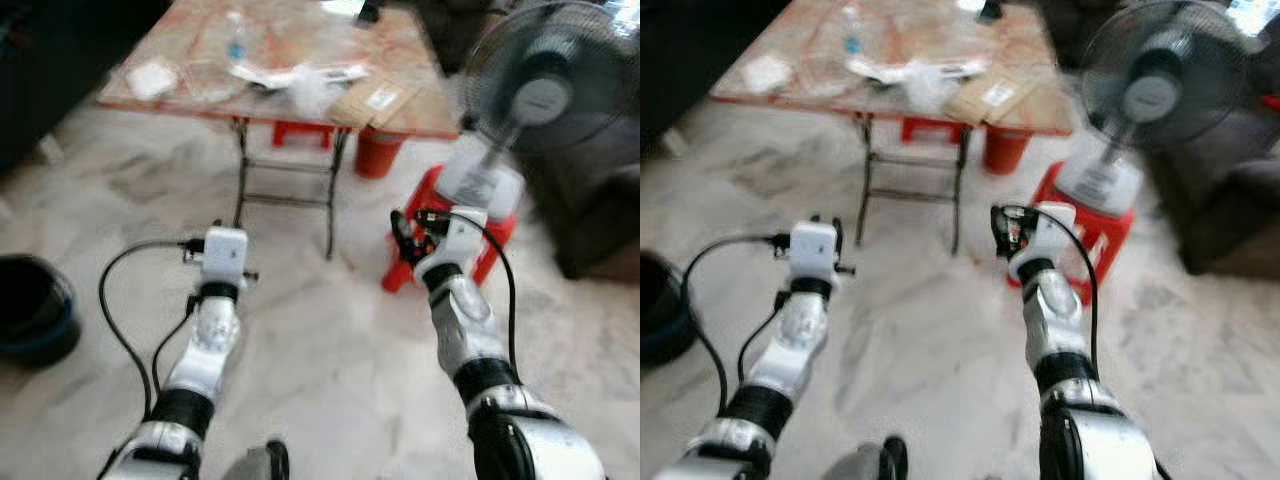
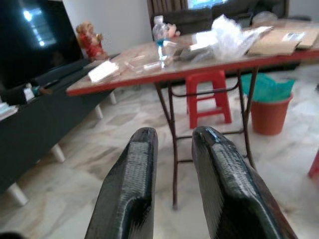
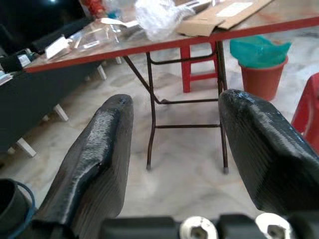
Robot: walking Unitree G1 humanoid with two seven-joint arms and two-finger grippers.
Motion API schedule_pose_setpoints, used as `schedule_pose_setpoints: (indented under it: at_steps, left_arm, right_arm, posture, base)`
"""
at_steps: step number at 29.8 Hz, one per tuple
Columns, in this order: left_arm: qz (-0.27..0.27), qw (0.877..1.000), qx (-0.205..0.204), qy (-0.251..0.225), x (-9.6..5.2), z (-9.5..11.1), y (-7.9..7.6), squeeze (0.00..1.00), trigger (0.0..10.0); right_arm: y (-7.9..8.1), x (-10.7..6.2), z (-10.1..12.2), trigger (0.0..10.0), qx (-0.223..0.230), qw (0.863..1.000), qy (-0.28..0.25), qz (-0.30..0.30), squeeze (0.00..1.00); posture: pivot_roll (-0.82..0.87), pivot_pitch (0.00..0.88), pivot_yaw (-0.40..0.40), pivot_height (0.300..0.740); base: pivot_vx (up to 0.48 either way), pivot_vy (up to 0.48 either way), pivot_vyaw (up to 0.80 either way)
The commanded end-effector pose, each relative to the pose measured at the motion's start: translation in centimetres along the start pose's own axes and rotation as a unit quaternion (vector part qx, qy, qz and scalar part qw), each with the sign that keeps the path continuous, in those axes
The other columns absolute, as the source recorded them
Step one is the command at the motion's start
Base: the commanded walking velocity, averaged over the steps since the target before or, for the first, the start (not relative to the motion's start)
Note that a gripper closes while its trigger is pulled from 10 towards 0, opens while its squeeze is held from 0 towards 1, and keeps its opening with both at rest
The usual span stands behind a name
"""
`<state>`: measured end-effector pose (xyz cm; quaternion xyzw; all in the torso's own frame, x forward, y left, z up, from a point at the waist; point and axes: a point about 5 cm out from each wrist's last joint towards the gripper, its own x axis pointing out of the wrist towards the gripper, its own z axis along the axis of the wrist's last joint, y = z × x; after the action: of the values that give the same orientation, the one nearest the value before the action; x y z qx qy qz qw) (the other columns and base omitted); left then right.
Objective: Picking trash to rubbish bin
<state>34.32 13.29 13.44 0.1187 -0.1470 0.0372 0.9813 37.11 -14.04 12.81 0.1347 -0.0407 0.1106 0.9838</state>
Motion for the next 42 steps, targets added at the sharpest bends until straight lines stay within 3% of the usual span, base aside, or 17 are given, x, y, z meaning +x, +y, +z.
schedule_pose_setpoints:
  at_steps: [1,13,34,40,41,42]
  left_arm:
    - [-0.002,1.000,0.002,-0.014,0.3,0.9,-0.3,0.00,10.0]
    - [-0.001,1.000,-0.008,-0.021,0.5,2.0,-0.8,0.00,10.0]
    - [0.017,1.000,-0.005,-0.023,0.9,2.9,0.2,0.00,10.0]
    - [0.014,1.000,-0.001,-0.020,0.8,2.8,0.2,0.00,10.0]
    - [0.009,1.000,0.007,-0.020,0.7,2.8,0.1,0.27,10.0]
    - [0.007,1.000,0.011,-0.020,0.7,2.8,0.1,0.27,10.0]
  right_arm:
    - [-0.3,0.3,1.1,10.0,0.003,1.000,-0.021,-0.004,0.00]
    - [0.4,0.4,1.3,10.0,0.011,1.000,-0.025,0.004,0.00]
    - [2.3,0.8,1.7,10.0,0.008,0.999,-0.029,0.029,0.00]
    - [2.5,0.9,2.0,10.0,0.000,0.999,-0.037,0.037,0.00]
    - [2.6,0.9,2.1,10.0,0.008,0.999,-0.037,0.036,0.00]
    - [2.6,0.9,2.1,10.0,0.014,0.999,-0.038,0.035,0.00]
  posture:
    - [0.05,0.129,-0.092,0.740]
    - [0.03,0.119,-0.088,0.740]
    - [0.04,0.142,-0.092,0.740]
    - [0.04,0.141,-0.094,0.740]
    - [0.04,0.141,-0.094,0.740]
    - [0.04,0.141,-0.094,0.740]
  base:
    - [0.315,0.000,0.00]
    - [0.361,0.000,0.00]
    - [0.398,0.000,0.00]
    - [0.407,0.000,0.66]
    - [0.450,0.000,0.00]
    - [0.450,0.000,0.00]
